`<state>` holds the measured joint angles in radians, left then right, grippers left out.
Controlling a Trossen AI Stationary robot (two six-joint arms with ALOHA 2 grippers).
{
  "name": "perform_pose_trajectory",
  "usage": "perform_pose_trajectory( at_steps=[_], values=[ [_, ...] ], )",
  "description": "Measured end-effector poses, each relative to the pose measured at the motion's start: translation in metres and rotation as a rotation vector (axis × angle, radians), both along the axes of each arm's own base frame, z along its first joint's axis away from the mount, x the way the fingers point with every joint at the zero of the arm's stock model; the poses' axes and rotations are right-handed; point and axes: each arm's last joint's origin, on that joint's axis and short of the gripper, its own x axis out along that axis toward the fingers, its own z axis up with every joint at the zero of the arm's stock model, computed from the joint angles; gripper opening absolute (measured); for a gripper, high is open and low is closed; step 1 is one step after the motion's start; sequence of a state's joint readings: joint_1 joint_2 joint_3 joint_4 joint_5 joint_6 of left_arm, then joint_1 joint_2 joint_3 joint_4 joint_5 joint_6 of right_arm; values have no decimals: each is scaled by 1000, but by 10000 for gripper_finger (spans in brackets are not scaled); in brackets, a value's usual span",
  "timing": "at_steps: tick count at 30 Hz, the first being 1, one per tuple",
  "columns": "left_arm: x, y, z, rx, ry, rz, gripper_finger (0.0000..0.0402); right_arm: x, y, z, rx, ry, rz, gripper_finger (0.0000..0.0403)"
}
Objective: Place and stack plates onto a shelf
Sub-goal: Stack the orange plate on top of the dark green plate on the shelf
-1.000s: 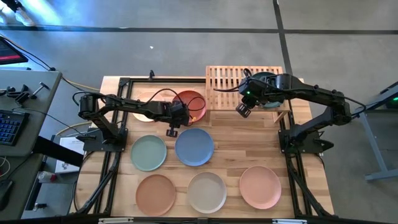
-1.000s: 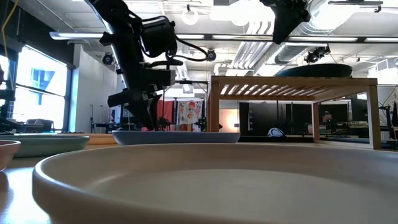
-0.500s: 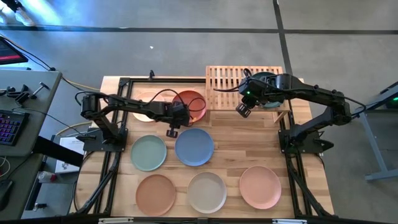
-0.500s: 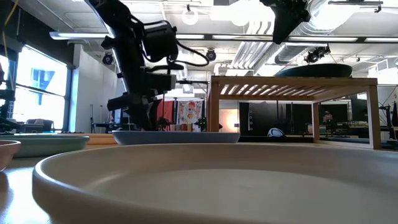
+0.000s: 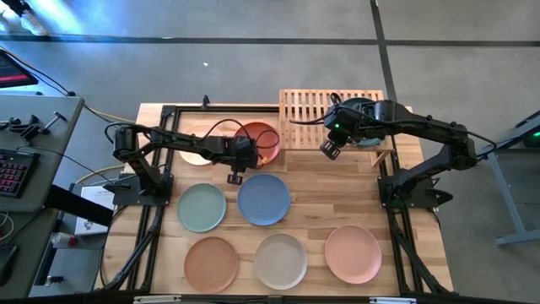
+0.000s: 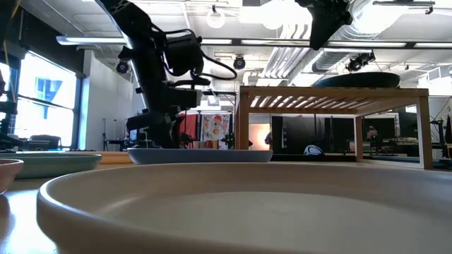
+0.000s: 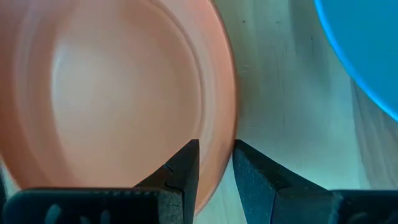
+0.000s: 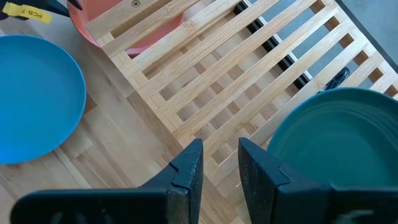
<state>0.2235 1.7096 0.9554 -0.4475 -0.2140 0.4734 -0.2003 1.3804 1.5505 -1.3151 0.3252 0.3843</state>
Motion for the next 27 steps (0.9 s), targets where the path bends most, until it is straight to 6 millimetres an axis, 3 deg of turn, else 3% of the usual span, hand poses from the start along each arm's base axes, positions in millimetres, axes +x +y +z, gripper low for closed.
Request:
perform_pose_trajectory(
  at_steps=[8, 17, 27],
  values=[
    [0, 0, 0, -12, -2, -5, 78, 0, 0, 0, 1, -1, -3, 77],
    [0, 0, -2, 0, 6, -1, 6, 0, 0, 0, 9, -7, -15, 77],
    [-2, -2, -3, -1, 31, -6, 2, 0, 0, 0, 10, -8, -14, 77]
  ],
)
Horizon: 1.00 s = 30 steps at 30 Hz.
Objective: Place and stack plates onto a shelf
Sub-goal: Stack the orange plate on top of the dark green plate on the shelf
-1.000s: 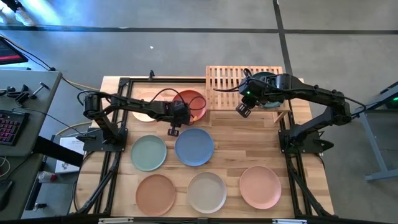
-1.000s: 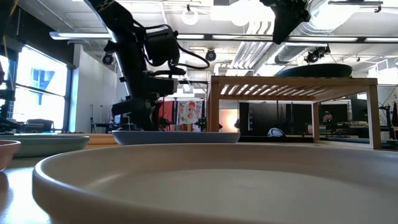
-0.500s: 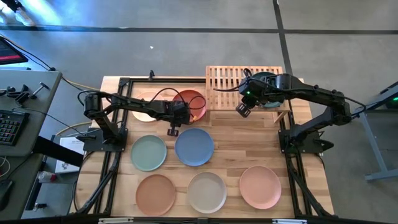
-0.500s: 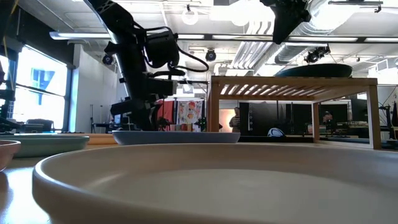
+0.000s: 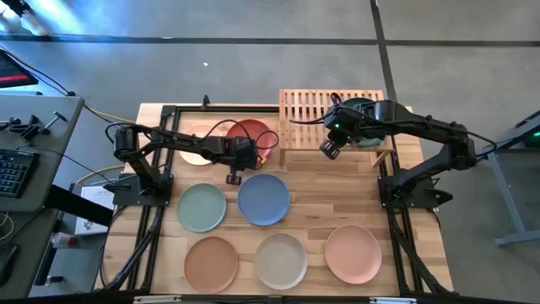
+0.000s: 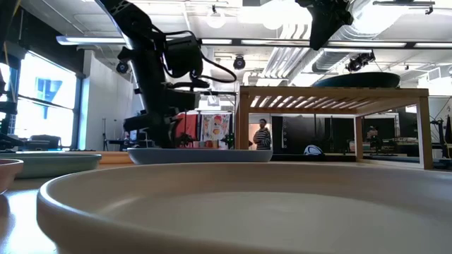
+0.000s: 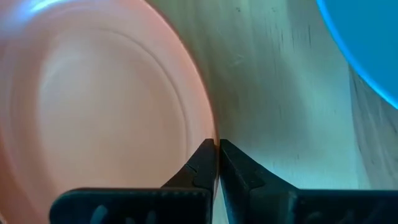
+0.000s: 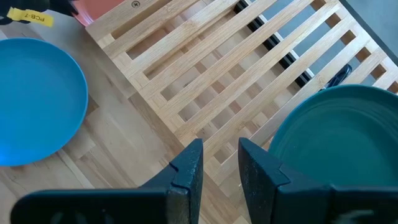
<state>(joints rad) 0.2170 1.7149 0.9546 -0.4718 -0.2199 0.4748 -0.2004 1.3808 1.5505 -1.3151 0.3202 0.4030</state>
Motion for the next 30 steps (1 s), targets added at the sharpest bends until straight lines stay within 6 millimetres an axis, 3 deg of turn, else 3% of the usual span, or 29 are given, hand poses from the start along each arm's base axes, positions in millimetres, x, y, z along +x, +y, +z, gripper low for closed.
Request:
perform_pose_trajectory(
  at_steps=[13, 23, 30],
  values=[
    [-5, -20, 18, 71, 1, -19, 1, 5, 12, 1, -25, -27, 50, 71],
    [-24, -22, 53, 109, -64, 54, 1, 13, 36, 4, -33, -84, 147, 62],
    [-36, -34, 80, 106, -178, 55, 1, 15, 48, 5, -50, -87, 229, 62]
  ],
)
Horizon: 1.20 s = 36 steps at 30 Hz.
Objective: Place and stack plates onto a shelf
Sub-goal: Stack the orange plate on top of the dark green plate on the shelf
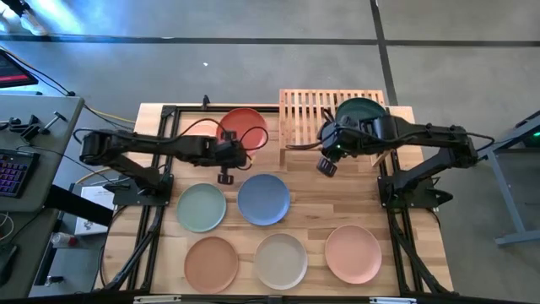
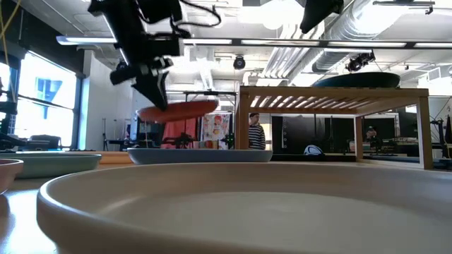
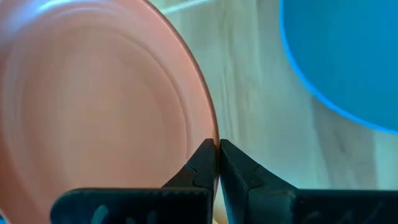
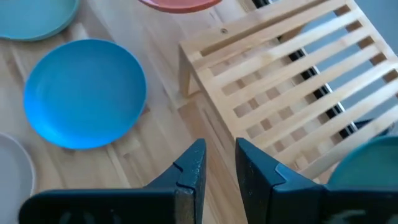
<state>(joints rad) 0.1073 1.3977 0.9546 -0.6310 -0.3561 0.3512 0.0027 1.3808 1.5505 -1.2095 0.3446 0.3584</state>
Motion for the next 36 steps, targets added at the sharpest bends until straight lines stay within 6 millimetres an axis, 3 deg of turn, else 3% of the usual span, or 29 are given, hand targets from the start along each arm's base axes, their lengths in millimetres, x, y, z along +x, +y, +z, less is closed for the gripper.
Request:
perform_pose_trajectory(
  at_steps=[9, 21, 36],
  values=[
    [-13, -30, 26, 1, -112, -104, 1, 1, 13, -1, 7, 4, 68, 62],
    [-15, -61, 29, -13, -126, -223, 1, 25, 20, -20, 125, 66, 157, 63],
    [-19, -87, 29, -21, -128, -331, 1, 72, 47, -51, -102, 116, 457, 63]
  ],
)
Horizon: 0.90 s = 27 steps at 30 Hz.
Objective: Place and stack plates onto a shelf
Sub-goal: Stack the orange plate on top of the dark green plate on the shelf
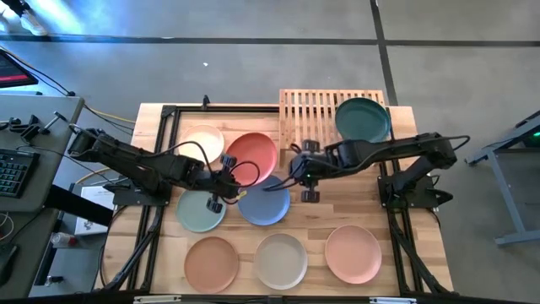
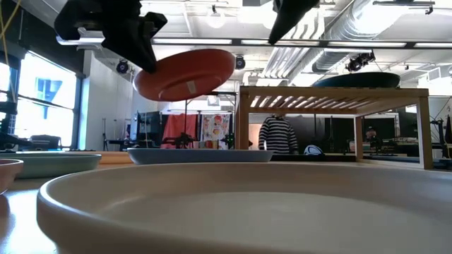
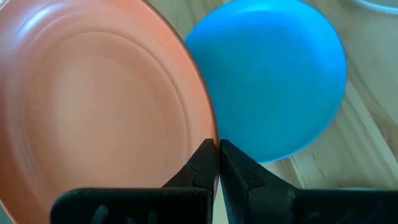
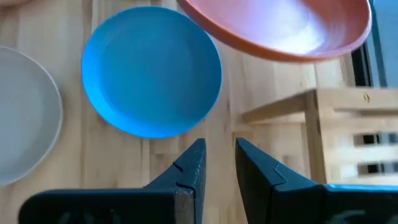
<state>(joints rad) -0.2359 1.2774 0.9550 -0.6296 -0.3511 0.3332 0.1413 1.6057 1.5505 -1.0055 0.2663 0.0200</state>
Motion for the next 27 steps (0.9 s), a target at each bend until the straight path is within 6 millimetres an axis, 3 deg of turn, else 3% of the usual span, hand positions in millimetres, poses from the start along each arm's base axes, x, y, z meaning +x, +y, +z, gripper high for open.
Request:
perform_pose_trajectory(
  at_steps=[8, 16, 27],
  values=[
    [0, -5, 0, -24, -1, -35, 1, 13, 13, -9, -168, 16, 191, 62],
    [-1, -7, 0, -17, 11, -84, 1, 23, 25, -3, -262, -88, 365, 62],
    [3, -8, 3, 111, -1, -250, 1, 27, 29, 0, -233, -135, 479, 62]
  ],
)
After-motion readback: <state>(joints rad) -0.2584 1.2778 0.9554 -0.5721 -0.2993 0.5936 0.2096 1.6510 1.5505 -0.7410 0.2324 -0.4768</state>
